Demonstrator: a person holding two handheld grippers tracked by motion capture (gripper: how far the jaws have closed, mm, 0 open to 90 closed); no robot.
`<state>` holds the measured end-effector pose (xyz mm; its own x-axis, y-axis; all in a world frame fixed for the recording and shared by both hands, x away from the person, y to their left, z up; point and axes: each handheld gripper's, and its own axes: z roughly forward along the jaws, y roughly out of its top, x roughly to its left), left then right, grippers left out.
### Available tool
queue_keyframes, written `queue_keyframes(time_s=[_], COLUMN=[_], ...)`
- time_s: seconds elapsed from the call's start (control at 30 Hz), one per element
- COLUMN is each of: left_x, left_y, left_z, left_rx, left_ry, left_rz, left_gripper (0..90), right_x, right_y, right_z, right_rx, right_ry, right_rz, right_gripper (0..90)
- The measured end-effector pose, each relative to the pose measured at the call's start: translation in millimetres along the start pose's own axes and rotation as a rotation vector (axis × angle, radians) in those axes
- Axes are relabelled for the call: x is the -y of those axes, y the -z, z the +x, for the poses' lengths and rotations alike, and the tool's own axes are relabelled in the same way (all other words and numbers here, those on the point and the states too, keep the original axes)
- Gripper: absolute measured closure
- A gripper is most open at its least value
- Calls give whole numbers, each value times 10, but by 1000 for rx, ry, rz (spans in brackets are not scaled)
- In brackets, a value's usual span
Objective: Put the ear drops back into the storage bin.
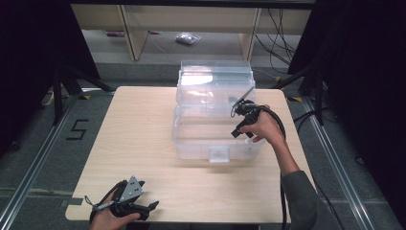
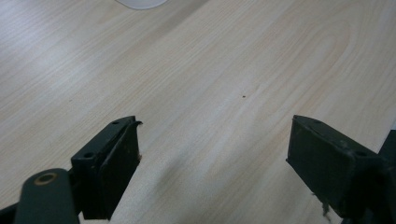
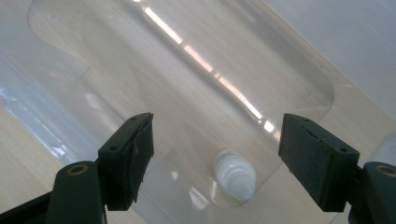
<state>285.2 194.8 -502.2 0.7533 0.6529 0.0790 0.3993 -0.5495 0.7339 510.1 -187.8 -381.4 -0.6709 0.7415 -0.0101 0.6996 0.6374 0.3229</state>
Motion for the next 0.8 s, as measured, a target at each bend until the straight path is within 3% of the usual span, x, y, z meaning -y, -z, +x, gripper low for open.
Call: queue_keyframes(time_s=[0.23, 0.47, 0.53, 0.57, 0.63, 0.67, 0.77, 0.8], left_x=[0, -1, 0, 0, 0, 0, 1, 1], left_y=[-1, 2, 2, 0, 0, 0, -1, 0], left_z=[0, 1, 0, -1, -2, -2, -1, -2], left_rx=[0, -1, -2, -1, -1, -1, -1, -1], left_ry=[1, -1, 0, 1, 0, 0, 2, 1], left_rz=[-1, 0, -2, -1, 0, 0, -1, 0], left_gripper=[164, 163, 164, 164, 164, 164, 164, 164], right_x=[5, 11, 17, 19, 25, 26, 43, 49], right_y=[25, 52, 72, 77, 94, 99, 137, 143], right_z=[65, 111, 142, 133, 150, 143, 212, 215], right_rx=[-3, 1, 4, 6, 22, 20, -4, -2], right_ry=[1, 45, 17, 44, 35, 65, 22, 30], right_rz=[-9, -27, -15, -26, -16, -30, -38, -48], right_gripper=[270, 263, 263, 263, 262, 262, 262, 262])
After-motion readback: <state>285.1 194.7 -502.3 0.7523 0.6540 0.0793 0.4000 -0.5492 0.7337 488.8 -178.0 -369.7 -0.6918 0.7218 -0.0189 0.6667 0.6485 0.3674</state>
